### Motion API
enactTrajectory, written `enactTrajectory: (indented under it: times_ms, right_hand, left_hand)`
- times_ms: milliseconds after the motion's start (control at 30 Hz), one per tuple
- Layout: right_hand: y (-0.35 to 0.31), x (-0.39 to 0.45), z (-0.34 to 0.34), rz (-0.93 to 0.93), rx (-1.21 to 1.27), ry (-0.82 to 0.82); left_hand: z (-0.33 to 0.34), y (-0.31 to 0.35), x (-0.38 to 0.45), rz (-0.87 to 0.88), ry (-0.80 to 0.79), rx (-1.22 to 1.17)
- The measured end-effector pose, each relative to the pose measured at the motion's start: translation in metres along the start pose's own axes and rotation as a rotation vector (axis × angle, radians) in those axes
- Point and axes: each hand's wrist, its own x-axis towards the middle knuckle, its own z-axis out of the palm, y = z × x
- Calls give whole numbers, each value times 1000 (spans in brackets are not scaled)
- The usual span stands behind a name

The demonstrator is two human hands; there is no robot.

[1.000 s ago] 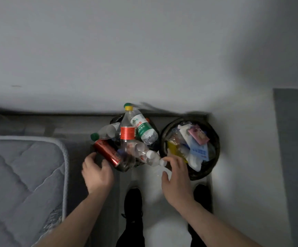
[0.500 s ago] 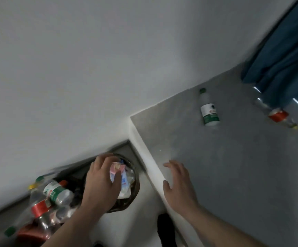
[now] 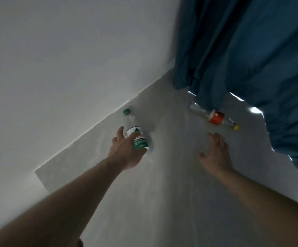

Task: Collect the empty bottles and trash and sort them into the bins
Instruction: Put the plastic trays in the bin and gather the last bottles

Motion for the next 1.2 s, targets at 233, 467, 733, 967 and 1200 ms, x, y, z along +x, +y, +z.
enactTrajectory:
  times_ms: [233, 467, 733, 967, 1200]
  right_hand:
    - [38, 119, -22, 143, -48, -48]
    - [48, 151, -11, 166, -43, -51]
    - [40, 73, 38, 25, 67, 46]
    - [43, 5, 48, -48, 3, -32]
    - [37, -71, 57, -74, -27, -103]
  left_hand:
    - [37, 18, 53, -72, -89, 130]
    - [50, 12, 60, -76, -44, 206]
    - [50, 11, 50, -70, -30, 248]
    - [67, -18, -9, -17, -16, 287]
    - [79, -40, -75, -26, -14, 235]
